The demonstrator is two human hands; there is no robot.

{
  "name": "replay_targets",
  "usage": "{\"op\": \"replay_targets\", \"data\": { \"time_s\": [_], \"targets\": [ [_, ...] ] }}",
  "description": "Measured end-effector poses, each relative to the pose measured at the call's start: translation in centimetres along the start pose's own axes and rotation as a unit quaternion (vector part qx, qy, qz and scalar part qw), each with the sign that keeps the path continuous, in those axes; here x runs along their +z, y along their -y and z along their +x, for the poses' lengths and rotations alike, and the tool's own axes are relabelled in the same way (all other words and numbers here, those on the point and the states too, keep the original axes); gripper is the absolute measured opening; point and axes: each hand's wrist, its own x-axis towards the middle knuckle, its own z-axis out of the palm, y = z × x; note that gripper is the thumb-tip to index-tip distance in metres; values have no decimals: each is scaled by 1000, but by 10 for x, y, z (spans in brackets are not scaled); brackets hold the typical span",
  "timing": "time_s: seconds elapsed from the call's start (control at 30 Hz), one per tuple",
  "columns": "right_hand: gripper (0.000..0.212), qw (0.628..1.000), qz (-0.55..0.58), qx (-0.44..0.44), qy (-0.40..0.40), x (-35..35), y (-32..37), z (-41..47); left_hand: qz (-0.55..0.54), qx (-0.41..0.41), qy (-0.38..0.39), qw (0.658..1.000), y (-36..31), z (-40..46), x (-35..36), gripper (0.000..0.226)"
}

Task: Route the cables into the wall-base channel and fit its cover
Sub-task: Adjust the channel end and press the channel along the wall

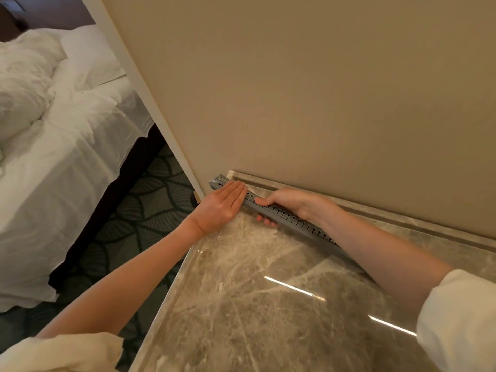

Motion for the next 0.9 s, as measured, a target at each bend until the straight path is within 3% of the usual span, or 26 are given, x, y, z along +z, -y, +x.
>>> {"op": "replay_targets", "data": {
  "time_s": [0.63,0.8,0.9],
  "targets": [
    [26,999,33,4,-35,3,-9,2,11,48,123,991,-1,14,-27,43],
    [39,995,-44,-58,-63,3,-14,-4,20,52,129,990,-1,16,-27,42],
    [50,998,-52,-37,5,-2,-17,-12,19,46,132,990,-2,15,-29,43]
  ]
}}
